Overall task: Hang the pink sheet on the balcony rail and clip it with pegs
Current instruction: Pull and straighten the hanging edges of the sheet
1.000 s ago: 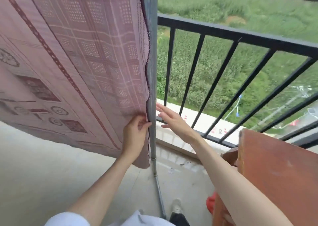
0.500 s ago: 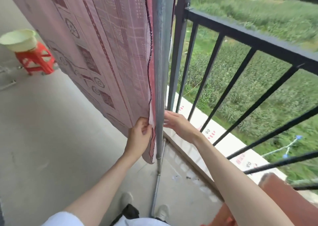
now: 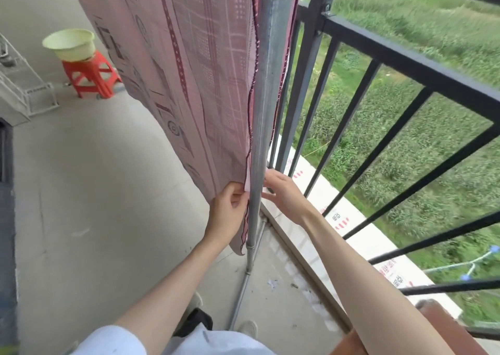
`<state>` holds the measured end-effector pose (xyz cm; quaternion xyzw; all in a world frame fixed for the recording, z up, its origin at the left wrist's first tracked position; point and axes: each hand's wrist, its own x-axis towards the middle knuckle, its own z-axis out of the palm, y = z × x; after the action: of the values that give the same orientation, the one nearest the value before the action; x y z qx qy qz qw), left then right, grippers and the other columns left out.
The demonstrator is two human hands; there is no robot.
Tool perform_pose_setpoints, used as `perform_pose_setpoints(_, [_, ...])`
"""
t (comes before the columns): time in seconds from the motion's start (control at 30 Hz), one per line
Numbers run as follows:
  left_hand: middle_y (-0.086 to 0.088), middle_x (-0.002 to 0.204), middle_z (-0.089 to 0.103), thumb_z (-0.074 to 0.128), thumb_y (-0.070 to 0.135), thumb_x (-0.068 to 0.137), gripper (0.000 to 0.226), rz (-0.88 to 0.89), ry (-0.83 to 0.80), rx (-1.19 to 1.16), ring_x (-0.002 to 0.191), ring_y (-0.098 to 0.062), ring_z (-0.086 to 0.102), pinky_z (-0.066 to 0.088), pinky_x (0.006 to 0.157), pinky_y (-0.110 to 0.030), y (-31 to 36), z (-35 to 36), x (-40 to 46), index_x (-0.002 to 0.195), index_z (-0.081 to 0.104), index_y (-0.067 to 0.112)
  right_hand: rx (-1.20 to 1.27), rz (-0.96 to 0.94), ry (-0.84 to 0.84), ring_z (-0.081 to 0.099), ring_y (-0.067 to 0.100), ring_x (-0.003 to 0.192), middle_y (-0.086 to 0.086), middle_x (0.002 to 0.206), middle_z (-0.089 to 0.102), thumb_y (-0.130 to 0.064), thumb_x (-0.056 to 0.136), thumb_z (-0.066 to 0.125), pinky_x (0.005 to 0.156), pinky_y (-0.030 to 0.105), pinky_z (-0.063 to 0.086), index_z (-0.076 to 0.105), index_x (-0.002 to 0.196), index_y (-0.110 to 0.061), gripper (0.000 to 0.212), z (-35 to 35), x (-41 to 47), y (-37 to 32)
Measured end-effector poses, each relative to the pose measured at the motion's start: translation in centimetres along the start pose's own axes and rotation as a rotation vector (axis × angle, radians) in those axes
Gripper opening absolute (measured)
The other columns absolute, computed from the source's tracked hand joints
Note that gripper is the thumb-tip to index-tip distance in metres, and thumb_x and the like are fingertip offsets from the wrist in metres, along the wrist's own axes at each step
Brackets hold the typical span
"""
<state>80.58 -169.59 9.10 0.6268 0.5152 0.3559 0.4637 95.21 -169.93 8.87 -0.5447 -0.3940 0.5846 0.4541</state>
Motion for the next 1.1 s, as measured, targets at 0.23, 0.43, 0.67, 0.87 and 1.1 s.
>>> perform_pose_setpoints(0.23, [0.007,0.081,0.066,0.055,0.012,0.089,0.009,-0.014,0.068,0.079,0.077,-0.005,0.061,0.04,0.064,-0.003,-0.2,-0.1,-0.3,0.084,0.058,0.019,-0.105,-0.126,0.366,0.048,0.014,0.074,0.003,0.078,0.047,-0.026,0.099,0.042,0.077,0.035,0.046,0.045,0.074,-0.016,0.027,-0.6,0.4,-1.0])
perform_pose_setpoints(0.43, [0.0,0.079,0.07,0.056,0.013,0.088,0.01,0.01,0.068,0.132,0.076,-0.012,0.064,0.044,0.065,-0.011,-0.5,-0.4,-0.4,0.08,0.057,0.019,-0.196,-0.192,0.497,0.038,0.009,0.069,-0.005,0.078,0.041,-0.026,0.1,0.036,0.063,0.023,0.034,0.044,0.082,-0.015,0.022,-0.7,1.0,-1.7])
perform_pose_setpoints(0.67, [-0.002,0.075,0.067,0.059,0.011,0.085,0.011,0.047,0.048,0.222,0.075,-0.017,0.062,0.045,0.069,-0.022,-0.6,-1.7,-0.3,0.076,0.057,0.015,-0.254,-0.272,0.319,0.037,0.002,0.057,-0.001,0.065,0.043,-0.006,0.095,0.044,0.059,0.023,0.032,0.054,0.073,0.0,0.025,2.7,0.9,0.3])
perform_pose_setpoints(0.87, [-0.004,0.072,0.067,0.061,0.01,0.084,0.012,0.092,0.028,0.232,0.074,-0.018,0.063,0.046,0.071,-0.027,-0.7,-2.9,0.4,0.073,0.057,0.013,-0.143,-0.322,0.326,0.047,0.017,0.068,0.0,0.068,0.048,-0.013,0.092,0.046,0.069,0.04,0.04,0.054,0.069,-0.016,0.024,2.9,1.1,-1.5])
perform_pose_setpoints(1.1, [0.002,0.074,0.064,0.06,0.012,0.085,0.007,0.07,-0.016,0.283,0.076,-0.02,0.061,0.045,0.071,-0.028,-1.1,-4.5,1.6,0.078,0.06,0.012,-0.069,-0.217,0.111,0.062,0.018,0.102,0.005,0.104,0.066,-0.019,0.09,0.058,0.096,0.04,0.047,0.06,0.093,-0.018,0.004,6.3,0.7,-0.7])
